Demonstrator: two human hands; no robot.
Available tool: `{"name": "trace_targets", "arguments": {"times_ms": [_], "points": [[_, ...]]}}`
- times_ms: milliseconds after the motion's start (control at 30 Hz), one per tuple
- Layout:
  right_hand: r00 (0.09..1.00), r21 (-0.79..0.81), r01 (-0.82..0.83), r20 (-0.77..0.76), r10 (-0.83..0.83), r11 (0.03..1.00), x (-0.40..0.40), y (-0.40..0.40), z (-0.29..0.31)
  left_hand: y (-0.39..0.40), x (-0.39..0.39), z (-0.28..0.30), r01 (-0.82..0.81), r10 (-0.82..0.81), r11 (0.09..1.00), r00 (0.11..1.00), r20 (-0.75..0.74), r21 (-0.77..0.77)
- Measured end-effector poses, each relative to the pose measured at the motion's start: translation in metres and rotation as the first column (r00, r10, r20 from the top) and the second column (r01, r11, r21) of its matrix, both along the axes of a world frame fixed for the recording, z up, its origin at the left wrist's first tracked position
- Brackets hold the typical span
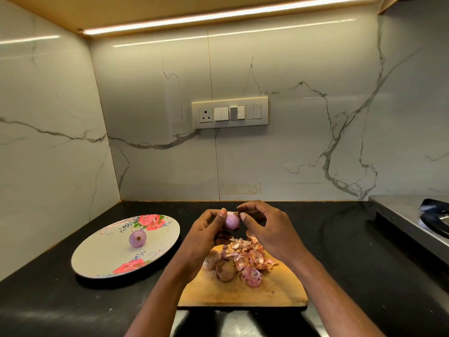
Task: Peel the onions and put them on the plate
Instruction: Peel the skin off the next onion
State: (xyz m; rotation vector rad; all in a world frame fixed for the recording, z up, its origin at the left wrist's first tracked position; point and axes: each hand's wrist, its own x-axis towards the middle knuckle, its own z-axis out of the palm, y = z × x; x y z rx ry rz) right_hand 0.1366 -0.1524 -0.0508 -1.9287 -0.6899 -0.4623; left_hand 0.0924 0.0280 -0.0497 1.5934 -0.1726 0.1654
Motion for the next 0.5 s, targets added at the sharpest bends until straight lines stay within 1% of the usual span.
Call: {"name": "trace_targets", "arguments": {"times_ms": [67, 133, 267, 400, 500], "points": [[0.998, 0.021, -0.052, -0.031, 0.053, 0.998, -0.0007, -0.0023, 0.0024, 0.0002, -0.0011, 0.0009, -0.010, 0.010, 1.000, 1.000, 0.008, -0.001], [0.997, 0.023, -0.077, -0.030, 0.078, 0.997, -0.0015, -0.0033, 0.0041, 0.0006, -0.0018, 0.0018, -0.017, 0.017, 1.000, 1.000, 0.023, 0.002], [0.998, 0.036, -0.058, -0.024, 0.059, 0.998, -0.0008, -0.0048, 0.0048, 0.0007, -0.0019, 0.0032, -0.028, 0.029, 0.999, 0.999, 0.034, -0.020], [0.996, 0.067, -0.067, -0.051, 0.071, 0.995, 0.0013, -0.0066, 0.0053, 0.0025, -0.0028, 0.0042, -0.034, 0.034, 0.999, 0.997, 0.075, 0.007], [0.996, 0.060, -0.070, -0.052, 0.073, 0.996, 0.0013, -0.0092, 0.0057, 0.0038, -0.0039, 0.0046, -0.048, 0.045, 0.999, 0.995, 0.090, 0.026]]}}
